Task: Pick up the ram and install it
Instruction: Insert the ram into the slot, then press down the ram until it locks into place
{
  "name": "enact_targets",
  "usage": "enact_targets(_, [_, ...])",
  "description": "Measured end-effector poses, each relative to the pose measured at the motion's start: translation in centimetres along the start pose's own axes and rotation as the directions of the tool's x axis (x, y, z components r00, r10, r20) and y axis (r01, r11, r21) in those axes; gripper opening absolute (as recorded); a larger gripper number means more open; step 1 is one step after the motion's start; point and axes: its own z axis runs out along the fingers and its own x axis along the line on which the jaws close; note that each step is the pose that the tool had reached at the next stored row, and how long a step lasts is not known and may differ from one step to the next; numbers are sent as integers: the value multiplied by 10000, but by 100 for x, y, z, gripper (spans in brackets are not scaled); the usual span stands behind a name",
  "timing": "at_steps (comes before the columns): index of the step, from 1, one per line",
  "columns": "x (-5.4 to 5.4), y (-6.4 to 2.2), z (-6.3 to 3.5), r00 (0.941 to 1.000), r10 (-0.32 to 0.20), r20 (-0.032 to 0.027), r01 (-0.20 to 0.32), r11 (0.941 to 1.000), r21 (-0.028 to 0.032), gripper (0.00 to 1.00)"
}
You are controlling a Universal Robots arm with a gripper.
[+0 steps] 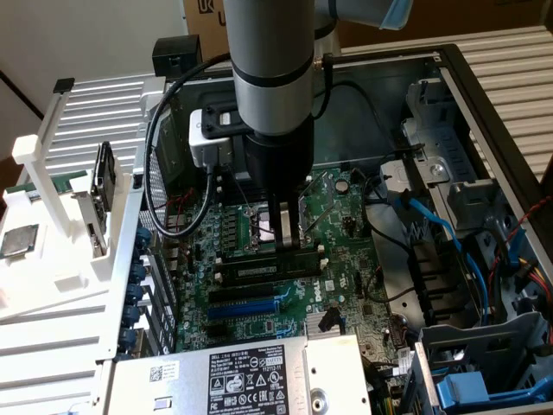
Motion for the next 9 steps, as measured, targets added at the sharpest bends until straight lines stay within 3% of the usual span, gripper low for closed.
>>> enact_targets(9, [0, 1, -4, 10000, 1, 0, -1, 10000, 0, 26])
